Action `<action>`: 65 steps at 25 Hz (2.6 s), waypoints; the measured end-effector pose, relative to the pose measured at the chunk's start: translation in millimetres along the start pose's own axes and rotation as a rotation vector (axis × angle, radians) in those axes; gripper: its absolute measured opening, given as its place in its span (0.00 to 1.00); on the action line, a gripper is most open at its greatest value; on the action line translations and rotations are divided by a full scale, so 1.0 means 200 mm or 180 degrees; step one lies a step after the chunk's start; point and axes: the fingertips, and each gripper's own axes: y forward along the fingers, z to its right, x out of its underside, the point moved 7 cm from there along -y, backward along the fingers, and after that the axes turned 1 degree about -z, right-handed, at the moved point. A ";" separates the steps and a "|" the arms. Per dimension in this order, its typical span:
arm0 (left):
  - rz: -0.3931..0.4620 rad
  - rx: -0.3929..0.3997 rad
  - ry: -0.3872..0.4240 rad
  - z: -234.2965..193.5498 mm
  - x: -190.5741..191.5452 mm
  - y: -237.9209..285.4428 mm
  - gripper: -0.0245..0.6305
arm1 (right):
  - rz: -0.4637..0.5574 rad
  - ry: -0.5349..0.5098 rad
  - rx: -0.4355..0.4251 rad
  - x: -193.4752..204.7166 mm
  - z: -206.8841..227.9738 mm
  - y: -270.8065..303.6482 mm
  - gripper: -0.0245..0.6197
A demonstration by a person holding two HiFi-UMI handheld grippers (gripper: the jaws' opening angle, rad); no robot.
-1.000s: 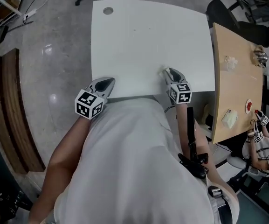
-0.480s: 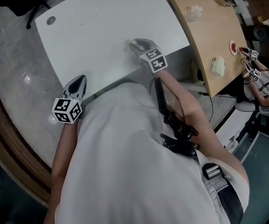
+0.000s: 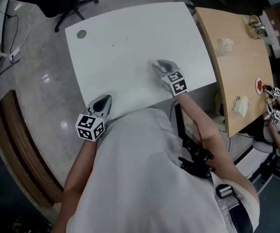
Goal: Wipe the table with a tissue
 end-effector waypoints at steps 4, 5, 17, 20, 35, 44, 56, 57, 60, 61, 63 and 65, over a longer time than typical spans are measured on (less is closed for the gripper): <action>0.0020 -0.0165 -0.0080 -0.02 -0.02 -0.01 0.04 | -0.0013 -0.0079 -0.0137 -0.08 0.05 0.14 0.21; 0.0030 -0.0215 -0.0113 -0.02 -0.02 -0.01 0.04 | -0.0012 -0.0112 -0.0182 -0.11 0.07 0.17 0.21; 0.0072 -0.0825 -0.0511 -0.01 -0.01 0.00 0.04 | -0.0061 -0.0651 -0.0392 -0.33 0.27 0.63 0.21; 0.0059 -0.1028 -0.0673 0.03 0.03 -0.04 0.04 | -0.0060 -0.0755 -0.0529 -0.39 0.26 0.76 0.21; 0.0122 -0.1365 -0.0975 0.08 0.07 -0.10 0.04 | 0.0058 -0.1336 -0.0924 -0.50 0.14 0.94 0.20; 0.0145 -0.1357 -0.0950 0.05 0.06 -0.08 0.04 | 0.0015 -0.1642 -0.1388 -0.43 -0.01 0.85 0.19; 0.0140 -0.1209 -0.0947 0.11 0.04 -0.01 0.04 | 0.0017 -0.0522 -0.0956 -0.49 0.40 0.85 0.19; 0.0134 -0.1221 -0.0956 0.11 0.04 -0.01 0.05 | -0.0036 -0.0609 -0.0911 -0.47 0.40 0.87 0.19; 0.0131 -0.1269 -0.0985 0.09 0.08 -0.04 0.05 | -0.0045 -0.0820 -0.0713 -0.43 0.34 0.89 0.19; 0.0133 -0.1283 -0.0994 0.08 0.08 -0.05 0.04 | -0.0017 -0.0875 -0.0671 -0.43 0.30 0.89 0.19; 0.0131 -0.1295 -0.1003 0.08 0.09 -0.06 0.04 | 0.0029 -0.1005 -0.0732 -0.43 0.21 0.87 0.19; 0.0126 -0.1283 -0.0998 0.08 0.09 -0.06 0.04 | 0.0044 -0.1138 -0.0923 -0.43 0.11 0.86 0.19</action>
